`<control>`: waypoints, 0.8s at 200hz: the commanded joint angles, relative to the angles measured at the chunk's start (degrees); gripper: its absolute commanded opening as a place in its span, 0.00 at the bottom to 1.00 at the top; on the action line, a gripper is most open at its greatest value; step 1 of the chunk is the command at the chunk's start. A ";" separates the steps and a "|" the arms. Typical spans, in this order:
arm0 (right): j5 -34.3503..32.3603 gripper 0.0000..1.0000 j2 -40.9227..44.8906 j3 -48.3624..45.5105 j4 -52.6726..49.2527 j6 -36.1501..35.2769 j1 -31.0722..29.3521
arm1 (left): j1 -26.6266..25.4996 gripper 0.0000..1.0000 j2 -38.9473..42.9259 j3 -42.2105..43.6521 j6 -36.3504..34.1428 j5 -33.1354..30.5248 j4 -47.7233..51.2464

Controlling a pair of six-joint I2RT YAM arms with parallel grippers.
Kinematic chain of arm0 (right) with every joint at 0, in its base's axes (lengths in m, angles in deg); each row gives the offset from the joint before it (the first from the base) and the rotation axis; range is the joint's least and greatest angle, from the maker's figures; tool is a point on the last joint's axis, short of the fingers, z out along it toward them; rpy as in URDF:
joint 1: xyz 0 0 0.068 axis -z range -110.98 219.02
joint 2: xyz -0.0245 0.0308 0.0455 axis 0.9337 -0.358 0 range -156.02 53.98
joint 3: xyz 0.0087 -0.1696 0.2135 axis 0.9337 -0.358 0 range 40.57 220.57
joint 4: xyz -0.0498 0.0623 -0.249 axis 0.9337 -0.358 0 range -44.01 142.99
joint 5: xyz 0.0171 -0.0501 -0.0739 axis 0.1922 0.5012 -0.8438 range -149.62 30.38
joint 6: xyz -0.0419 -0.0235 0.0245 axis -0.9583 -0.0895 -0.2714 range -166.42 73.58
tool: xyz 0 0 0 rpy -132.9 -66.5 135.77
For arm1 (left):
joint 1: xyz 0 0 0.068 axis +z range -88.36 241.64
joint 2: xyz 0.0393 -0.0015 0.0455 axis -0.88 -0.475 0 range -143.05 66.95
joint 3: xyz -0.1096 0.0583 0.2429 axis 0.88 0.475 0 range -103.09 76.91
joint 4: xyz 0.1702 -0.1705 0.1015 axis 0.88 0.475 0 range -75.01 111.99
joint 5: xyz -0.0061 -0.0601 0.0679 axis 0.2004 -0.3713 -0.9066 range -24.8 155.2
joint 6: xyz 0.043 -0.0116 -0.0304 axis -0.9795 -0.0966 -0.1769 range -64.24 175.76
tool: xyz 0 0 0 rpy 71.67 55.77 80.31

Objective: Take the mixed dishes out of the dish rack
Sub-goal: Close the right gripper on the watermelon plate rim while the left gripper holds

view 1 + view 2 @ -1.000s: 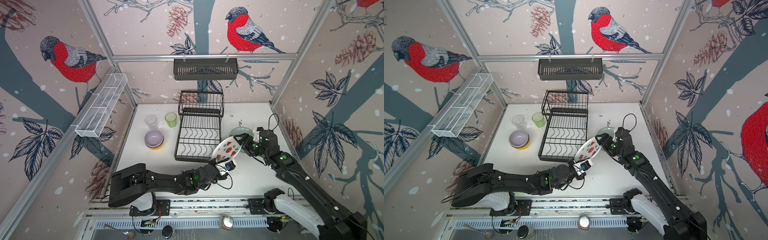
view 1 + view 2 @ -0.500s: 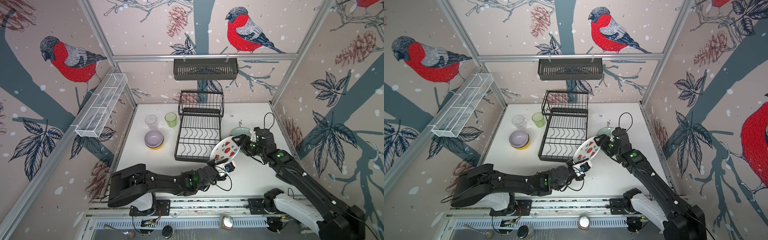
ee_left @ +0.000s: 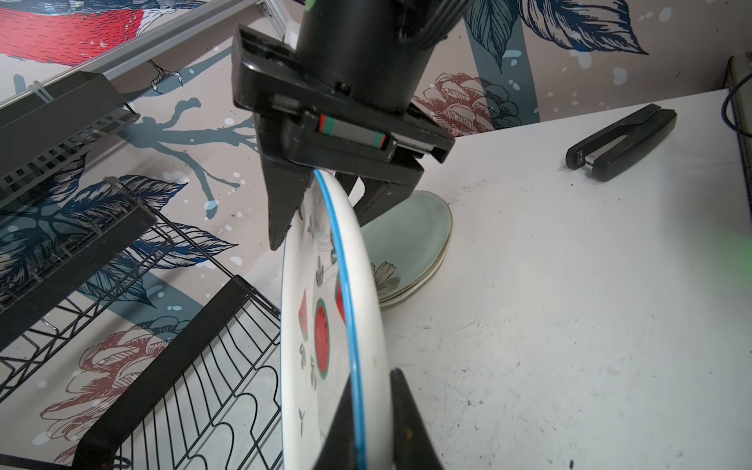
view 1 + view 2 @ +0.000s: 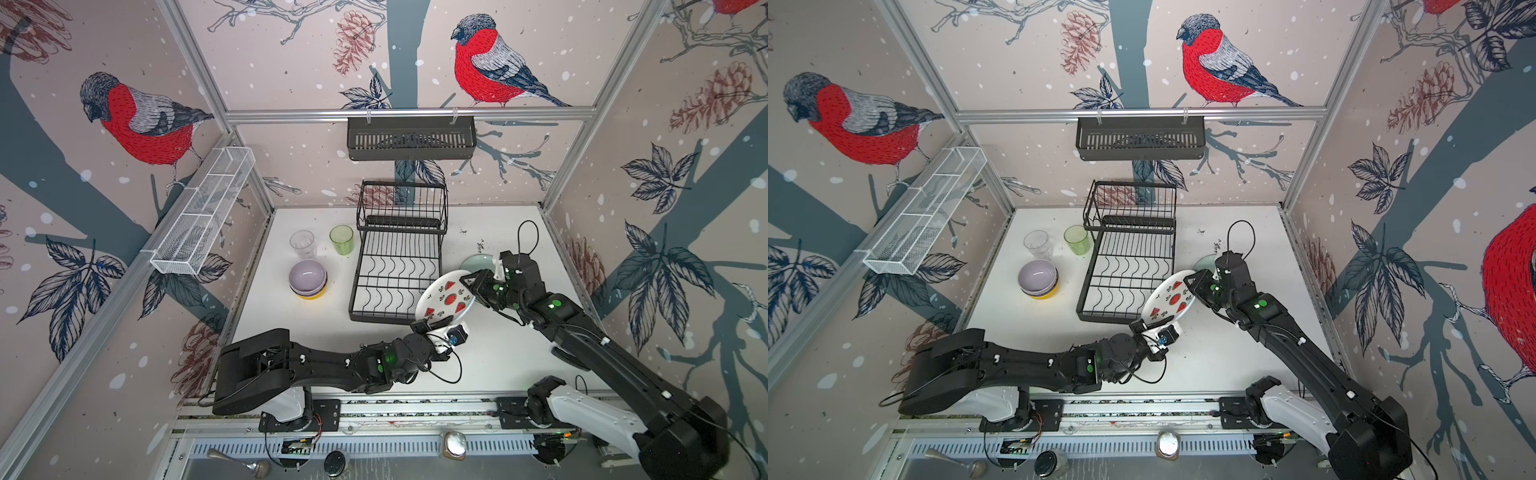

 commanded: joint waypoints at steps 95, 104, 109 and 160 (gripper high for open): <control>1.88 0.20 -2.44 1.90 1.36 -1.96 -0.93 | -0.49 0.00 -0.58 -0.56 -0.05 -1.78 -8.11; 1.80 0.19 -2.36 1.93 1.48 -1.92 -0.93 | -0.55 0.00 -0.80 -0.58 -0.20 -2.26 -8.13; 1.83 0.18 -2.39 1.90 1.50 -1.89 -0.93 | -0.50 0.00 -0.81 -0.58 -0.14 -2.54 -8.21; 1.76 0.08 -2.29 1.79 1.54 -1.85 -0.93 | -0.50 0.00 -0.58 -0.31 0.35 -3.83 -8.93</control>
